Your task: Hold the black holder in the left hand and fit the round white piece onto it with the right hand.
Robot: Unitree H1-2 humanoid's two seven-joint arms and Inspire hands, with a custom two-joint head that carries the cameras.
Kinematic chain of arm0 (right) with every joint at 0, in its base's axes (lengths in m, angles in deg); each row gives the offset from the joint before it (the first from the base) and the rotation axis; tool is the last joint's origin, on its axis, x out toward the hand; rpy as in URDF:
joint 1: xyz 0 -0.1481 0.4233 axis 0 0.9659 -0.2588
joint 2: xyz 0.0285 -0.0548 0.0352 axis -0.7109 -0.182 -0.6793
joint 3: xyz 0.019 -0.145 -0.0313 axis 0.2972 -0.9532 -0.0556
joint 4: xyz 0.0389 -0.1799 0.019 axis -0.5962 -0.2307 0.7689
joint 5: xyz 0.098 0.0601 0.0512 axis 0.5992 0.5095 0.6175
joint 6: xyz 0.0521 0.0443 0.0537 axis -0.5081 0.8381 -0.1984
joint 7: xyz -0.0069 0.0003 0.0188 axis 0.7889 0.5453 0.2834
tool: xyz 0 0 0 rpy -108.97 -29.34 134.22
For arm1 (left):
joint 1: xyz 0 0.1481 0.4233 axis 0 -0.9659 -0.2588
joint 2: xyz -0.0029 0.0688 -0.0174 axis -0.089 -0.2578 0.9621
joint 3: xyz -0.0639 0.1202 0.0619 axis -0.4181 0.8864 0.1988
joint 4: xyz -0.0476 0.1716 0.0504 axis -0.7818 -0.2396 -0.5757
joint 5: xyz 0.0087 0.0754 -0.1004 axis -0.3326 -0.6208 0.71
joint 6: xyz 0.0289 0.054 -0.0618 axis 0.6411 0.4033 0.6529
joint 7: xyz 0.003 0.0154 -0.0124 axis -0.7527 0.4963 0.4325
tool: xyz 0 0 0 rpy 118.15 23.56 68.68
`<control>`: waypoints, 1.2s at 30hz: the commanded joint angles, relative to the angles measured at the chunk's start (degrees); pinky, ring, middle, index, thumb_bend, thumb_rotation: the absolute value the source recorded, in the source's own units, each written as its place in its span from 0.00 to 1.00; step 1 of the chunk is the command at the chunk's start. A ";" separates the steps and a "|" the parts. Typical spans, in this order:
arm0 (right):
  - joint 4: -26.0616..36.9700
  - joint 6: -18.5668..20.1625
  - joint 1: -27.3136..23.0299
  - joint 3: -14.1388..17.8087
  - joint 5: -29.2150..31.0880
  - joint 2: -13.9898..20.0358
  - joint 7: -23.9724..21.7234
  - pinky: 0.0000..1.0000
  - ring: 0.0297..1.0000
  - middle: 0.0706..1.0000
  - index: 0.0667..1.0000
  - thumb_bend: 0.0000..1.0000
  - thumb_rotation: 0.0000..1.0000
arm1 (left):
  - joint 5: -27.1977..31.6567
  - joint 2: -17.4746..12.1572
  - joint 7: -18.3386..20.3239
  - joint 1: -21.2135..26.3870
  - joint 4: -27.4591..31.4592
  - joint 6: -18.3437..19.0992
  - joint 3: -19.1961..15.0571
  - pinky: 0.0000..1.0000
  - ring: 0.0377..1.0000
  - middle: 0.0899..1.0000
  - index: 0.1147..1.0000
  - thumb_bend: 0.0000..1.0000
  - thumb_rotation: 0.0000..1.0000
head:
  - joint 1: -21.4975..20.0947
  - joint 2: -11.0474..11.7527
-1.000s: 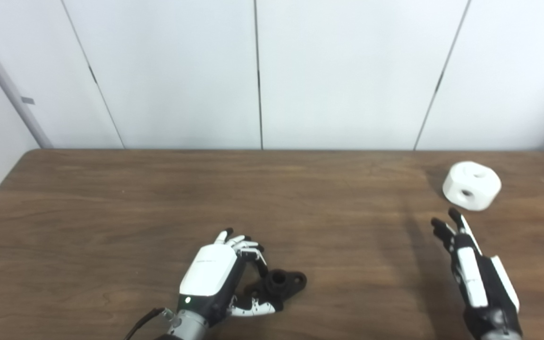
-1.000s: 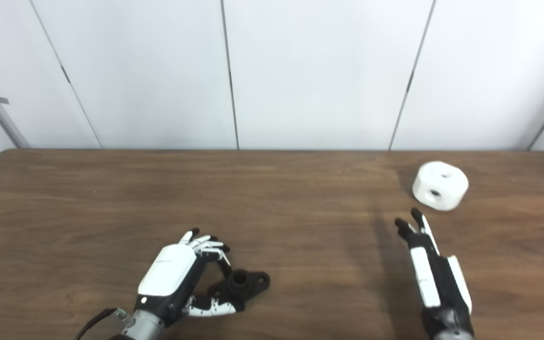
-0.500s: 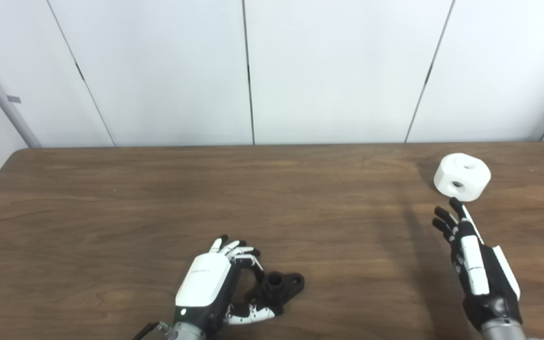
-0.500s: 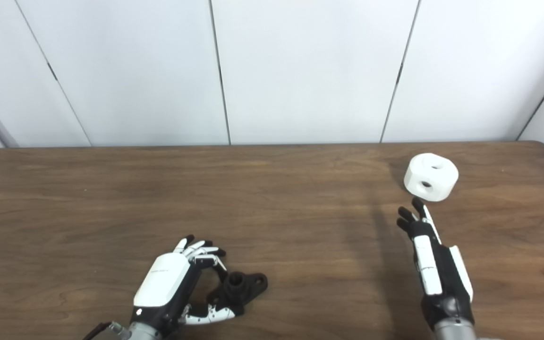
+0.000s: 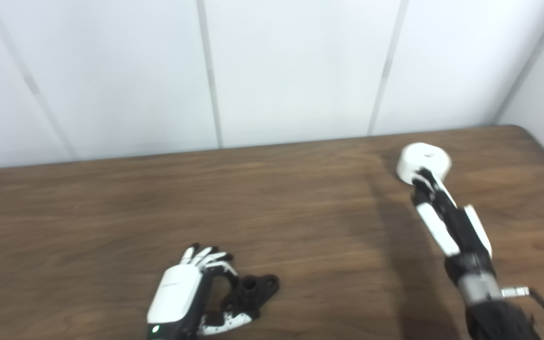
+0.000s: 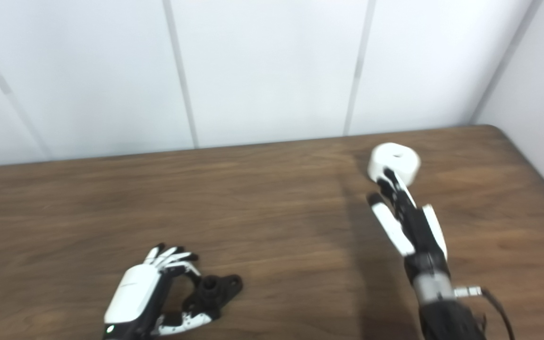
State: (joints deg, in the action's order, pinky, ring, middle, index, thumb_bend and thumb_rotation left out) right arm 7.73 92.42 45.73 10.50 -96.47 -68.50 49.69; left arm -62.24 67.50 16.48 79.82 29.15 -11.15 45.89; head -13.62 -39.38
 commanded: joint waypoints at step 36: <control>-25.77 2.21 -24.71 -4.84 -29.64 19.82 -10.87 1.00 1.00 1.00 0.84 0.97 0.25 | 0.13 -1.96 2.87 -0.66 0.61 -3.10 -1.92 0.96 0.85 0.74 0.42 0.52 0.04 | -6.73 0.15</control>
State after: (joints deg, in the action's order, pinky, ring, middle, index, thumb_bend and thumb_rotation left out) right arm -17.96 94.81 23.98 5.93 -124.94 -50.61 39.31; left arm -61.63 66.42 18.26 79.60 29.37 -13.98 43.87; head -20.30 -39.20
